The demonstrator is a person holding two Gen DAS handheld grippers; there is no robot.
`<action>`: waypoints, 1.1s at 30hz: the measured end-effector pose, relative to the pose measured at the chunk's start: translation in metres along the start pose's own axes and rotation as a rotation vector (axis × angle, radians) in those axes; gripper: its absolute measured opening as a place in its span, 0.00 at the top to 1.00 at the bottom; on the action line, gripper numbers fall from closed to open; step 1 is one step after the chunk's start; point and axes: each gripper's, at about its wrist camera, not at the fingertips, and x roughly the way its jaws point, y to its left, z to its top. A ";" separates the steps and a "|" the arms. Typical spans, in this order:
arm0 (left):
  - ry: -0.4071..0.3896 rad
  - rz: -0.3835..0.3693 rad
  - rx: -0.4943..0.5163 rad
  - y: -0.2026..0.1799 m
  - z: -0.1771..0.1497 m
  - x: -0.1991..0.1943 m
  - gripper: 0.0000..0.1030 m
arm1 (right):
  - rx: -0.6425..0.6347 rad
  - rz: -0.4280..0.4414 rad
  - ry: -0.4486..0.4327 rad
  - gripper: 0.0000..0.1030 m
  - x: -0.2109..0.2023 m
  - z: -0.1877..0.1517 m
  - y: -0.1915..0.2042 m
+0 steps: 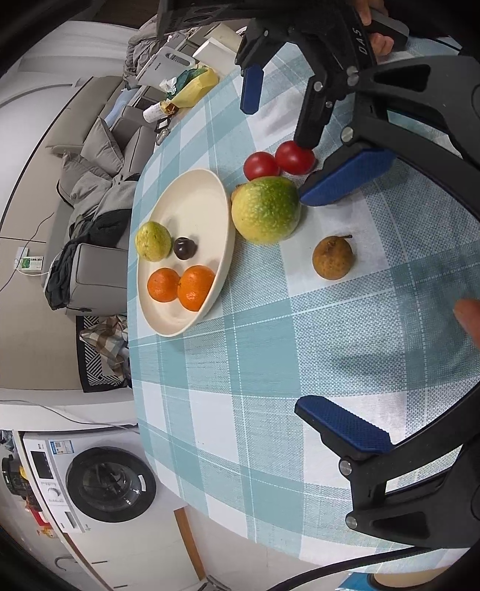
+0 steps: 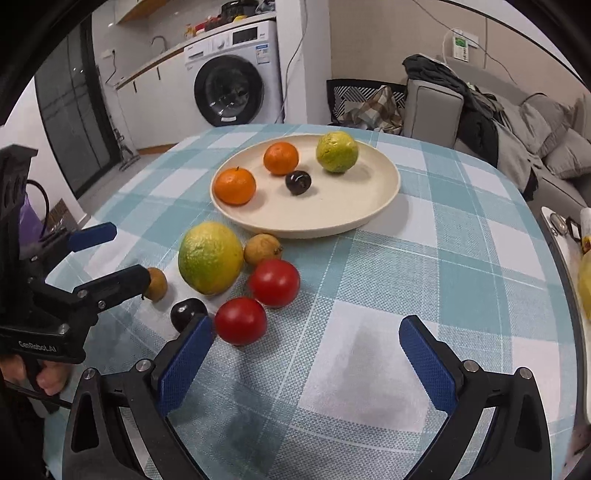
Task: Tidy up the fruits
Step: 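Withdraw both grippers back toward the remaining fruits, then close the right gripper on a red tomato while the left gripper grasps a small brown fruit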
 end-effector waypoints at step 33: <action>0.045 0.004 -0.041 0.009 -0.001 0.014 0.01 | -0.104 0.040 0.041 0.43 0.013 -0.007 0.028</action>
